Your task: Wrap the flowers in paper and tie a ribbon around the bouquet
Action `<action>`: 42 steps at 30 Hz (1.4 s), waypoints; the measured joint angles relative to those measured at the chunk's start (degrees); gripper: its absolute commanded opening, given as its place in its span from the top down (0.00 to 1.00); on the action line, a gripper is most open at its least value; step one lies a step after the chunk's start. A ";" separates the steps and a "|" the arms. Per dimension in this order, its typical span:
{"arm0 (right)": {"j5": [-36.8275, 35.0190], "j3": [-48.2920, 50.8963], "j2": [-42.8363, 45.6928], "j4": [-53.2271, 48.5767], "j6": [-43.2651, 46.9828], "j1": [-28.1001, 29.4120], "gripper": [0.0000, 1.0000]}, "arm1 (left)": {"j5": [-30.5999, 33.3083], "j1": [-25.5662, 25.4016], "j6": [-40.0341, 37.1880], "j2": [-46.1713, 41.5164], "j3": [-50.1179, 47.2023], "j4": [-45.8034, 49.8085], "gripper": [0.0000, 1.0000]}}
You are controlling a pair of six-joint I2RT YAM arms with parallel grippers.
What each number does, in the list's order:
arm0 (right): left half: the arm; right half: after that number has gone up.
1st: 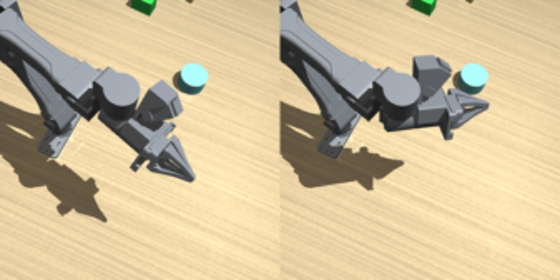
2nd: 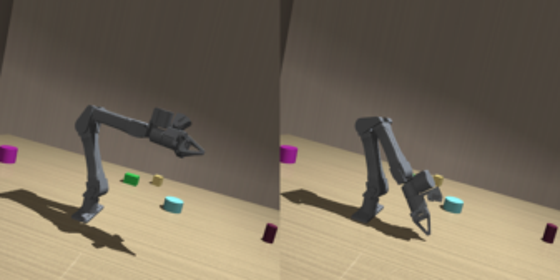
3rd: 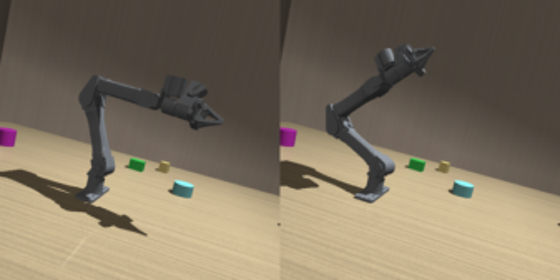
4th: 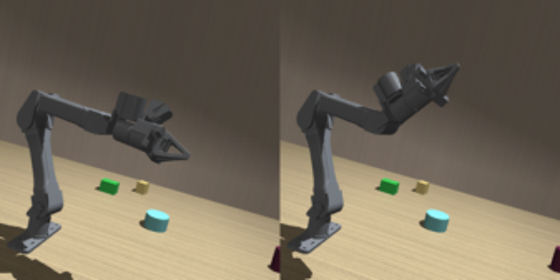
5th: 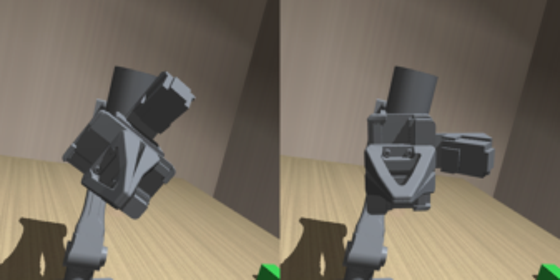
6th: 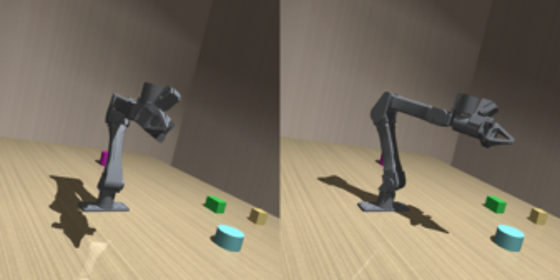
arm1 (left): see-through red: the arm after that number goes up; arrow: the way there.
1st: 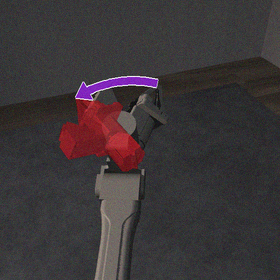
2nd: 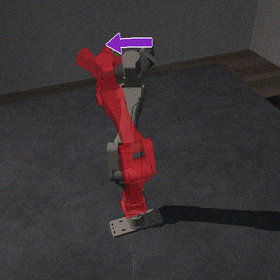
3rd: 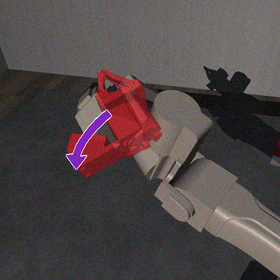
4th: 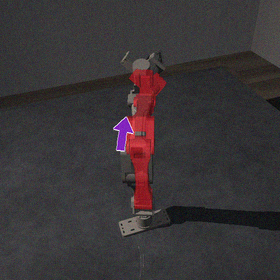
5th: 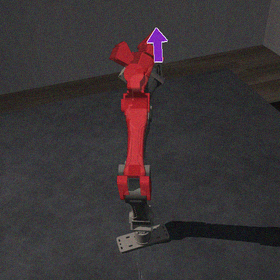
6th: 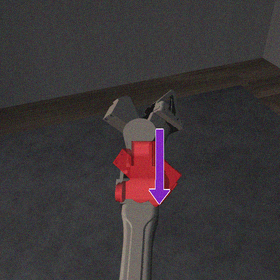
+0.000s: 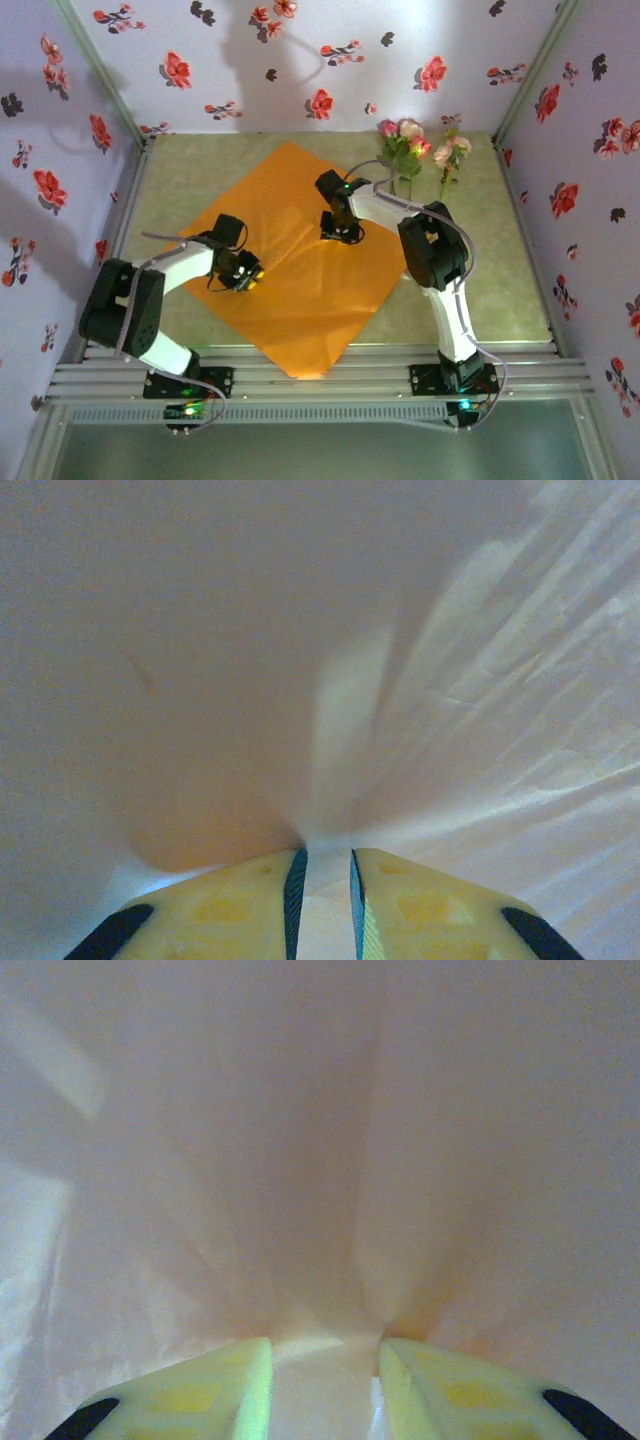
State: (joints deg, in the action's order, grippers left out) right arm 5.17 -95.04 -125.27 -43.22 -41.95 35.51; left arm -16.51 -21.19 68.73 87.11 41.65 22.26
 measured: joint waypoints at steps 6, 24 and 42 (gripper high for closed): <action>-1.01 4.28 2.51 3.78 -0.15 1.03 0.64 | 1.33 -0.02 -0.20 -0.79 1.25 5.68 0.77; -5.75 5.79 17.05 1.11 4.87 -10.47 0.44 | 2.84 -7.80 -1.38 18.01 26.80 8.92 0.75; -13.84 1.16 6.99 -0.85 17.64 -34.53 0.42 | 1.55 -4.28 -8.39 14.60 17.75 7.52 0.78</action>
State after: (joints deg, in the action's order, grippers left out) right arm -8.67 -93.89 -118.28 -44.07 -24.32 0.97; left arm -14.96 -25.47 60.34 101.71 59.40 29.78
